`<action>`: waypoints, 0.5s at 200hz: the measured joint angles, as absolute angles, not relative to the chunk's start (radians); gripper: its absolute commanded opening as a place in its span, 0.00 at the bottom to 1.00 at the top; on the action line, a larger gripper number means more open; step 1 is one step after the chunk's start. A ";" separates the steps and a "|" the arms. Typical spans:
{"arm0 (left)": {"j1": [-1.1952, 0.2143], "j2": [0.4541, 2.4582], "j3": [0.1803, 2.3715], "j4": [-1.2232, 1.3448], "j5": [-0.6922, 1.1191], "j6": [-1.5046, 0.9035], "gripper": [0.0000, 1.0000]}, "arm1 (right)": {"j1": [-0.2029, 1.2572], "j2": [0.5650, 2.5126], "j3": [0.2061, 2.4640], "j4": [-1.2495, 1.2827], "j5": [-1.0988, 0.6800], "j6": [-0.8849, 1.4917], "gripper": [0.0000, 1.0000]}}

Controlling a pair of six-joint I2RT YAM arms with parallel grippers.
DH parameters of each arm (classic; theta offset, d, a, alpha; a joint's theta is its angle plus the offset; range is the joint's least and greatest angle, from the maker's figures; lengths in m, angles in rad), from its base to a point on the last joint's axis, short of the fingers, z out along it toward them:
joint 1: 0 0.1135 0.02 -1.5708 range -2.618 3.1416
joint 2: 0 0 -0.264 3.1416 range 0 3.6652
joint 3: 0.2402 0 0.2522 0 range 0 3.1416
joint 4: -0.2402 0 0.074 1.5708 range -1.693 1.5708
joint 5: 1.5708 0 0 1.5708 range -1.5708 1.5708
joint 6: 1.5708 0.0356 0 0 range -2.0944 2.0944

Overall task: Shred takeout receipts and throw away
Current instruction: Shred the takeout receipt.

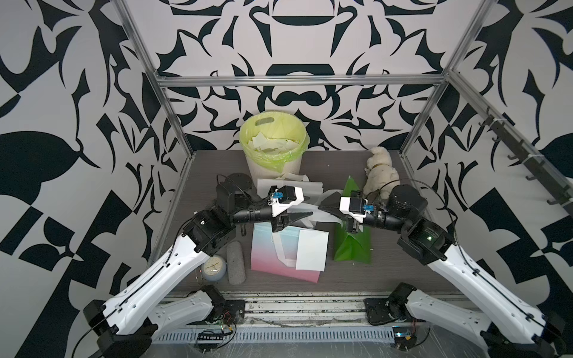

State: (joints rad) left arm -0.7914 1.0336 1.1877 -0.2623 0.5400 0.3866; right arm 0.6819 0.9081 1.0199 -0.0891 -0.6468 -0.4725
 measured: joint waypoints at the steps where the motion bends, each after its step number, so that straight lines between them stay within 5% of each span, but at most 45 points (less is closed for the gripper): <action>1: -0.791 1.034 1.188 -0.262 0.540 0.385 0.38 | 0.682 0.908 1.020 -0.089 -0.647 -0.473 0.00; 71: -0.792 1.063 1.188 -0.242 0.574 0.326 0.13 | 0.684 0.909 1.020 -0.090 -0.649 -0.482 0.00; 100: -0.792 1.065 1.188 -0.230 0.580 0.308 0.23 | 0.685 0.909 1.019 -0.090 -0.647 -0.484 0.00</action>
